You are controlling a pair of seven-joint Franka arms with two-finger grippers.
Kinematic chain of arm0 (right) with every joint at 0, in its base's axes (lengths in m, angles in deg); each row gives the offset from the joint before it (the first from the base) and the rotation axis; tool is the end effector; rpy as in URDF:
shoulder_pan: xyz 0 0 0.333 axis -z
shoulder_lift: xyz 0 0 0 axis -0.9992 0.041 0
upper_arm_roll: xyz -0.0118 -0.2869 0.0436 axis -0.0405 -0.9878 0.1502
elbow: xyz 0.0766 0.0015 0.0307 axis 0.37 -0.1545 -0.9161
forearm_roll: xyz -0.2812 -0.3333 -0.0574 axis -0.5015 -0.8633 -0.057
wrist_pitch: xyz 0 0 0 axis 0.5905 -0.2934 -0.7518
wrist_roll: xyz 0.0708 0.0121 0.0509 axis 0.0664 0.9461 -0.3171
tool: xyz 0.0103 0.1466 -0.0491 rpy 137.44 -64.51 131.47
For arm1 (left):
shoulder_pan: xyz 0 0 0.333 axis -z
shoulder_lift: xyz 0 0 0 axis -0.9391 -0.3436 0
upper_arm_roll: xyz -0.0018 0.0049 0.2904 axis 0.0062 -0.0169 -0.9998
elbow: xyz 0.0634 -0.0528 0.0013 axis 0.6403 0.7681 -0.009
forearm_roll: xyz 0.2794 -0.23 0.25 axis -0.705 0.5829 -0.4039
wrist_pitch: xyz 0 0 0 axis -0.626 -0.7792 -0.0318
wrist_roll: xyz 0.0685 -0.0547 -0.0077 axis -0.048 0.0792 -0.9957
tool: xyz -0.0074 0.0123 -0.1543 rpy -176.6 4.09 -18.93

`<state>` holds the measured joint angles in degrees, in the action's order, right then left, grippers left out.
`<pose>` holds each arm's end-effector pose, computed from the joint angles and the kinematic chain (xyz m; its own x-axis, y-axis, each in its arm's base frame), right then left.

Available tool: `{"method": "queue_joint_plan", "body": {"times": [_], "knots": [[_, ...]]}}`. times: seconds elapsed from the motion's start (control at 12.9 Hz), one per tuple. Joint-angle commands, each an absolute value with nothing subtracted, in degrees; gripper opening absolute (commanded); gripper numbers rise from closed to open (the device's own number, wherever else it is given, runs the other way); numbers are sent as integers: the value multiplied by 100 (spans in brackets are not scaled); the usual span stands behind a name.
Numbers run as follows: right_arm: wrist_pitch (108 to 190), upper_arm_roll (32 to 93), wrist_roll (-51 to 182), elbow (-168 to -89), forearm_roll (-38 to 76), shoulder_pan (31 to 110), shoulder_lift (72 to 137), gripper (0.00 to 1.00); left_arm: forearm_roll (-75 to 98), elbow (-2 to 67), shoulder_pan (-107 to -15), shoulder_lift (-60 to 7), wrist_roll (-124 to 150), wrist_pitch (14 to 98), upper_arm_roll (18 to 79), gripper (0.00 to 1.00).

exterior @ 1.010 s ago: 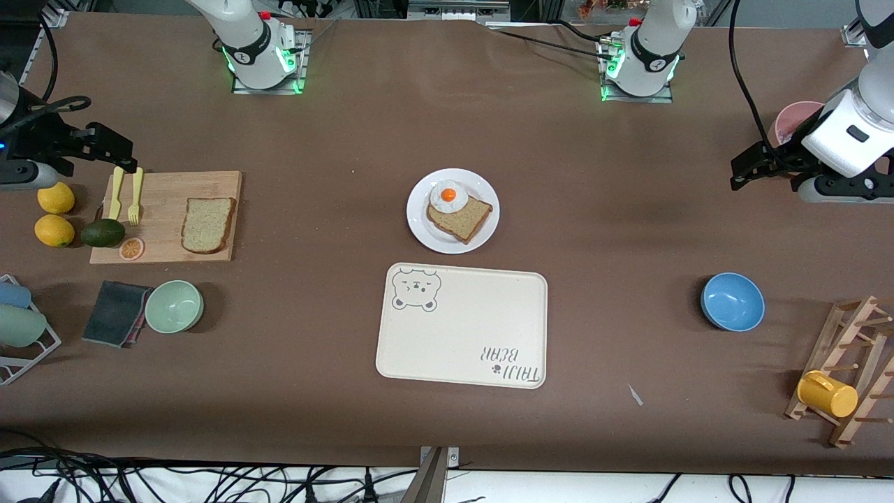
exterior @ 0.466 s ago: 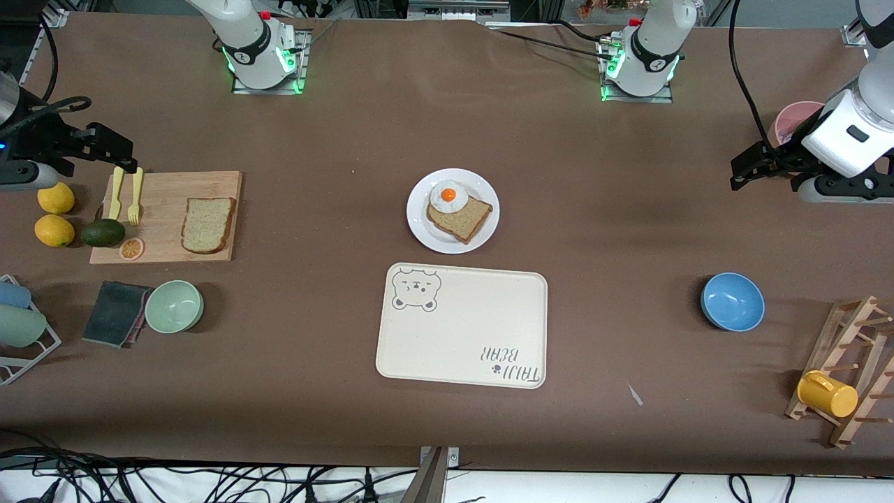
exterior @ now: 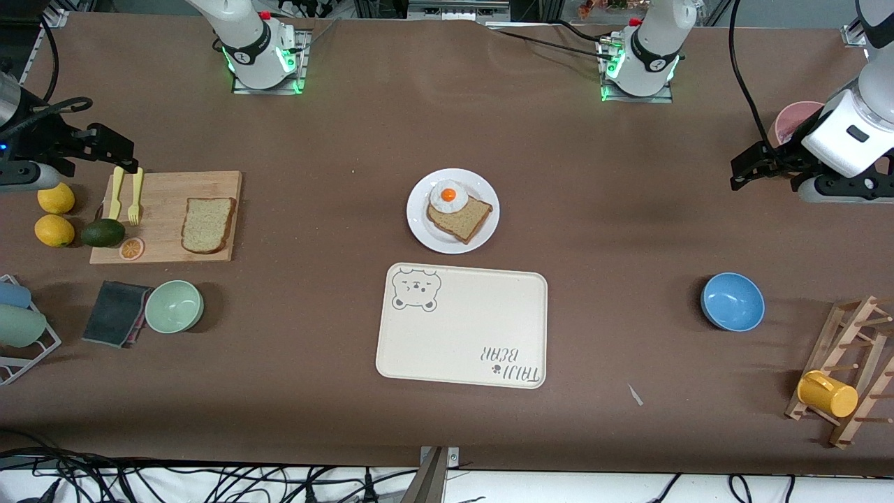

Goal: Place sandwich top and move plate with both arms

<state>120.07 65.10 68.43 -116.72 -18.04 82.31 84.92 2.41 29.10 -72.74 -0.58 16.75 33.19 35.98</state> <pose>0.6097 0.0267 0.5392 0.9949 0.0763 -0.0653 0.0769 -0.9970 0.0066 0.6018 -0.0318 0.5061 0.9997 -0.0028 -0.0236 -0.0029 -1.0000 -0.0046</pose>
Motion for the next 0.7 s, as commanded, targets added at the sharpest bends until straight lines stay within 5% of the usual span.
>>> {"method": "queue_joint_plan", "body": {"times": [0.0,0.62], "knots": [[11939,6554,6908,-11639,-1843,8238,8497,100,300,2900,-7280,-33,1833,3296,3572,100],[12377,6563,6926,-12358,-1860,8229,8453,100,300,2891,-7272,-94,1806,3314,3572,100]]}}
